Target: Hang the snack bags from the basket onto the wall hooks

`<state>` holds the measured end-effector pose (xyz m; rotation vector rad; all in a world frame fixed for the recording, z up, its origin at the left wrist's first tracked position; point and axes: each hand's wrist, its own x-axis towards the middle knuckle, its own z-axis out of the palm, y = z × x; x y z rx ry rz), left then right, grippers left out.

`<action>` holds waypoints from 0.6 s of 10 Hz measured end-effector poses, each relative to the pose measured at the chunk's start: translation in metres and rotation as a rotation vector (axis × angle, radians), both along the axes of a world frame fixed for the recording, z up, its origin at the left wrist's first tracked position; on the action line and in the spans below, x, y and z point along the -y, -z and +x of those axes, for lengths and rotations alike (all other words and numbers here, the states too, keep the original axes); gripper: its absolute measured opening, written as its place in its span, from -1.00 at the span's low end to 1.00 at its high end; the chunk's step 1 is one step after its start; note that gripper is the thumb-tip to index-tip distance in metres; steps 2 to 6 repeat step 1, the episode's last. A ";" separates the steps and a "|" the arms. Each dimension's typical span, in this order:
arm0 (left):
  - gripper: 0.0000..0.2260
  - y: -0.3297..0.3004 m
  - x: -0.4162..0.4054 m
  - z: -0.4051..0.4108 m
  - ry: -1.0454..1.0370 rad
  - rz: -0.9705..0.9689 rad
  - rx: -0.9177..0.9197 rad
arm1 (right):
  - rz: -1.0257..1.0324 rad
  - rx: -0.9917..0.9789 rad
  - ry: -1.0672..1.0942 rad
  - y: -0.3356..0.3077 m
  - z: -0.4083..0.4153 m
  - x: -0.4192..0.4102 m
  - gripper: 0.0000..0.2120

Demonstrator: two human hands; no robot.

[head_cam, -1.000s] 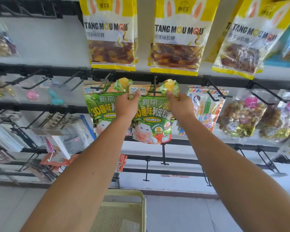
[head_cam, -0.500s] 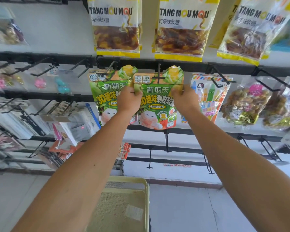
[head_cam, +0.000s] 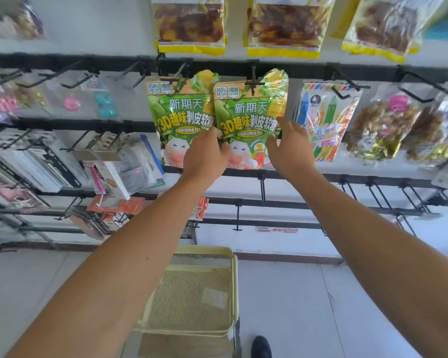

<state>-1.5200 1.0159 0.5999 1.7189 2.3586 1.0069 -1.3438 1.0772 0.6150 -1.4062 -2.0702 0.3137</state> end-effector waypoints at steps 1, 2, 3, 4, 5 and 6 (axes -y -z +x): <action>-0.66 0.008 0.016 0.000 0.044 0.007 -0.255 | 0.092 0.112 0.003 -0.002 0.002 0.021 -0.54; -0.66 0.008 0.016 0.000 0.044 0.007 -0.255 | 0.092 0.112 0.003 -0.002 0.002 0.021 -0.54; -0.66 0.008 0.016 0.000 0.044 0.007 -0.255 | 0.092 0.112 0.003 -0.002 0.002 0.021 -0.54; -0.66 0.008 0.016 0.000 0.044 0.007 -0.255 | 0.092 0.112 0.003 -0.002 0.002 0.021 -0.54; -0.66 0.008 0.016 0.000 0.044 0.007 -0.255 | 0.092 0.112 0.003 -0.002 0.002 0.021 -0.54; -0.66 0.008 0.016 0.000 0.044 0.007 -0.255 | 0.092 0.112 0.003 -0.002 0.002 0.021 -0.54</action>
